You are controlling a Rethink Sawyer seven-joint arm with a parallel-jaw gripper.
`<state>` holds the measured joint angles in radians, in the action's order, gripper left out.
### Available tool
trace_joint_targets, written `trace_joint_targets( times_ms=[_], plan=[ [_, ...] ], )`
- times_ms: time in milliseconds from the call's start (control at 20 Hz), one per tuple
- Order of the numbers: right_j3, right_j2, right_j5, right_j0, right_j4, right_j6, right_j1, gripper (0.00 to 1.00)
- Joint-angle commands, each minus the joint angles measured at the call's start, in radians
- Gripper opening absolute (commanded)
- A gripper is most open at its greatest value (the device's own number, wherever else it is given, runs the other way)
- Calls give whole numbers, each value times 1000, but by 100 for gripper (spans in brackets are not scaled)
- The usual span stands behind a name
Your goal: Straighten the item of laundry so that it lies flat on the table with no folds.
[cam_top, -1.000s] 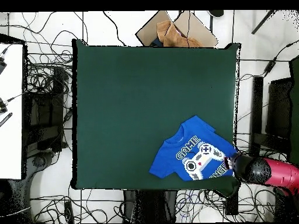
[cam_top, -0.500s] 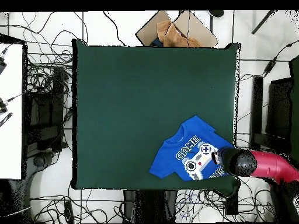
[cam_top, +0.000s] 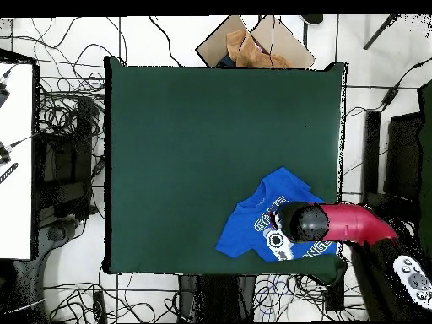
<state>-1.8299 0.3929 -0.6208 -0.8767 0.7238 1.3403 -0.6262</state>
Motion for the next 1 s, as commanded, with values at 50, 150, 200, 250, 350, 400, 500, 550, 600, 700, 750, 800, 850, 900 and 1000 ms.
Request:
trace_joint_targets(
  times_ms=[50,150,200,250,350,400,500,550,600,700,750,800,850,900,1000],
  plan=[
    [-45,-115,173,136,-78,398,42,100],
    [-30,-132,208,160,-97,398,57,100],
    [-19,-134,221,164,-106,395,66,100],
    [-9,-140,237,171,-114,395,73,100],
    [24,-157,272,191,-123,399,95,100],
    [40,-166,281,203,-129,399,109,100],
    [54,-189,307,230,-144,411,128,100],
    [55,-207,329,247,-147,423,132,100],
    [66,-228,348,270,-152,439,142,100],
    [85,-287,396,324,-154,475,152,100],
    [95,-315,421,347,-157,484,159,100],
    [101,-330,431,356,-165,483,163,100],
    [106,-341,440,363,-172,479,164,100],
    [106,-347,446,366,-181,473,160,100],
    [102,-357,452,373,-197,463,156,100]
  ],
)
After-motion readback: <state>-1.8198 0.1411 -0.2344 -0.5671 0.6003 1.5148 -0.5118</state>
